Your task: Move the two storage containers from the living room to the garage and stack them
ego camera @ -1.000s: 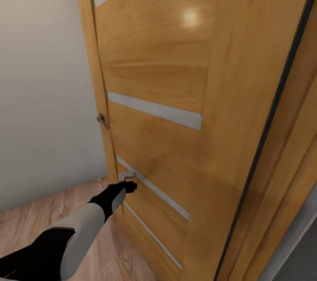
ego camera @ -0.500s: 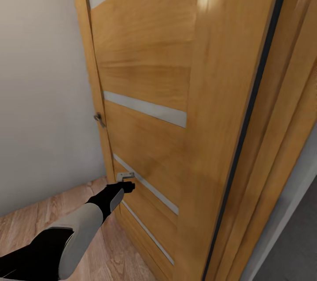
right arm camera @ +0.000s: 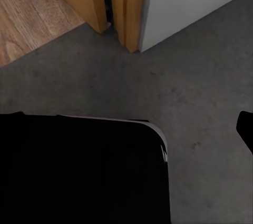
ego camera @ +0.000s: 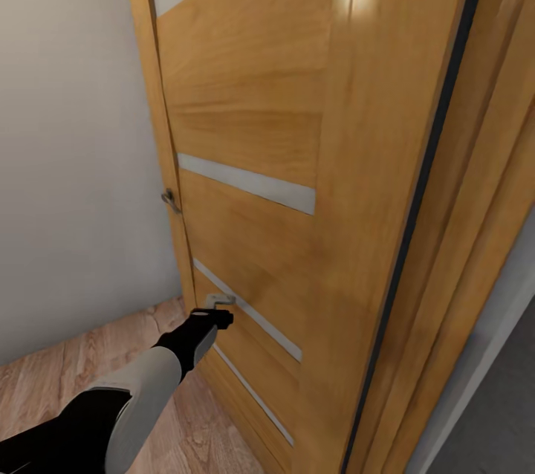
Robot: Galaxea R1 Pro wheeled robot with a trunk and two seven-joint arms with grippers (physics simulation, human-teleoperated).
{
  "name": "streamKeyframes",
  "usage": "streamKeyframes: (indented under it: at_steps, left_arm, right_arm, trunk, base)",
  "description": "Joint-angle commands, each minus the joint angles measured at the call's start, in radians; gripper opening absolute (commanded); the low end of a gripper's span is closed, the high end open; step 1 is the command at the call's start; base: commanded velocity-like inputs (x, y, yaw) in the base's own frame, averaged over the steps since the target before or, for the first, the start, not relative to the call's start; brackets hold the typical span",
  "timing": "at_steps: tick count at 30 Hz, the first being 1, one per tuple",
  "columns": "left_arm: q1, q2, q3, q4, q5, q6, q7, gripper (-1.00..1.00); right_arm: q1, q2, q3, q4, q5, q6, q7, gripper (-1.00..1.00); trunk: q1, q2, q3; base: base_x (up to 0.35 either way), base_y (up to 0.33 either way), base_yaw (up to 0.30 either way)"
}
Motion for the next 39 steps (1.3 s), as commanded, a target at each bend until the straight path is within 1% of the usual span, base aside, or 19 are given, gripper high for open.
streamKeyframes:
  at_steps: [1,5,11,15,19,20,28,39]
  left_arm:
    - [0.0,-0.006,-0.002,-0.002,-0.002,0.004,-0.003,1.0]
    - [0.0,-0.006,-0.002,-0.002,-0.051,0.004,0.0,1.0]
    - [0.0,-0.005,-0.002,-0.002,-0.081,0.004,-0.008,1.0]
    - [0.0,-0.003,-0.002,-0.002,-0.086,0.004,-0.013,1.0]
    - [0.0,-0.002,-0.003,-0.002,-0.077,0.004,-0.013,1.0]
    - [0.0,-0.002,-0.003,-0.002,0.167,0.004,-0.013,1.0]
    - [0.0,-0.002,-0.003,-0.002,0.167,0.004,-0.013,1.0]
    - [0.0,-0.002,-0.003,-0.002,0.167,0.004,-0.013,1.0]
  right_arm:
    - [-0.001,0.0,0.001,0.001,0.0,-0.004,0.001,1.0]
    - [-0.001,0.0,0.001,0.001,0.0,-0.004,0.001,1.0]
    - [-0.001,0.0,0.001,0.001,0.0,-0.004,0.0,1.0]
    - [-0.001,0.0,0.001,0.001,0.0,-0.004,0.0,1.0]
    - [-0.001,0.001,0.001,0.001,0.0,-0.004,0.0,1.0]
    - [-0.001,0.0,0.001,0.001,0.0,-0.004,0.0,1.0]
    - [-0.001,0.0,0.001,0.001,0.0,-0.004,-0.001,1.0]
    - [-0.001,0.001,0.001,0.001,0.0,-0.004,-0.001,1.0]
  trunk:
    - [0.0,0.0,-0.001]
    - [0.0,0.0,-0.001]
    - [0.0,0.0,-0.001]
    - [0.0,0.0,-0.001]
    - [0.0,0.0,-0.001]
    - [0.0,0.0,-0.001]
    - [0.0,0.0,-0.001]
    - [0.0,0.0,-0.001]
  base:
    - [0.0,0.0,0.0]
    - [0.0,0.0,0.0]
    - [0.0,0.0,0.0]
    - [0.0,0.0,0.0]
    - [0.001,0.0,0.0]
    - [0.035,0.0,0.0]
    - [0.185,0.0,0.0]
    - [0.019,0.0,0.0]
